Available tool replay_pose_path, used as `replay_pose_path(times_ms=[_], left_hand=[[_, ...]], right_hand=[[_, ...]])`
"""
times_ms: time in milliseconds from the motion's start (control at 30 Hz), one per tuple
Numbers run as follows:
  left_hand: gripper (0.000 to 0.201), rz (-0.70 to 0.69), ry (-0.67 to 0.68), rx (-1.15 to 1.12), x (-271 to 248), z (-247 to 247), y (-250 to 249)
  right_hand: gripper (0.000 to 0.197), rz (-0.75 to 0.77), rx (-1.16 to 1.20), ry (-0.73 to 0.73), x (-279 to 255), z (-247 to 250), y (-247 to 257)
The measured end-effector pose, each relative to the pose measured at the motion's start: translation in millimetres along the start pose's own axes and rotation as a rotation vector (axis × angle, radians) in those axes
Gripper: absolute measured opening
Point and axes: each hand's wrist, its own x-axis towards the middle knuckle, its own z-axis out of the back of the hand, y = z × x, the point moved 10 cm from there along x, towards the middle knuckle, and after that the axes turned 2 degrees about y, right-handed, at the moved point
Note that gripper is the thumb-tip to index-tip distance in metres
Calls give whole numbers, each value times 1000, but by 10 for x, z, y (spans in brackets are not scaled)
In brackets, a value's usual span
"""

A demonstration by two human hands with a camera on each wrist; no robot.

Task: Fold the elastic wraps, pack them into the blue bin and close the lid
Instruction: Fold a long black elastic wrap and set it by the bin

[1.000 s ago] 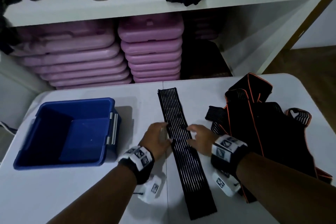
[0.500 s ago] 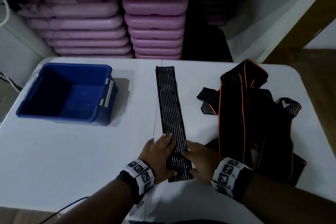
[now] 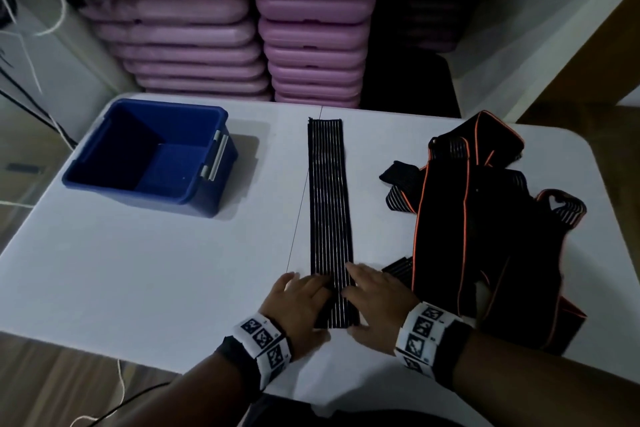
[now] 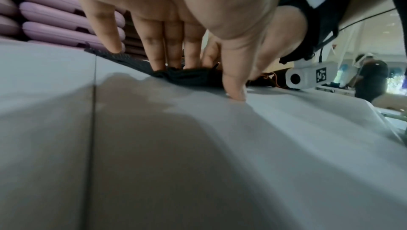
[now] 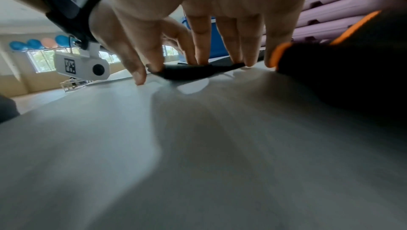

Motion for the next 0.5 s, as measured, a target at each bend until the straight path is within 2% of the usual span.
replay_pose_path(times_ms=[67,100,167,267,333,400,500], left_hand=[[58,18,-5,-42,19,29,29],[52,20,-15,-69,32,58,40],[47,22,-21,-143,82,102,73],[62,46,10,-262,164,169,130],[72,42,50,-276,207,164,153],[79,37,87,-247,236,163,182],[79,41,97,-221,312,220,215]], right_hand=[[72,0,-72,88,-13,-56,-5],[71,-4,-65,108,-11,-70,-6],[58,-27,37,75,11,-59,-31],[55,-63,190,-11,27,8,-63],[39,-86,201,-29,43,38,-105],[32,-99,200,-48,98,84,-146],[31,-115,219,-62,201,169,-195]])
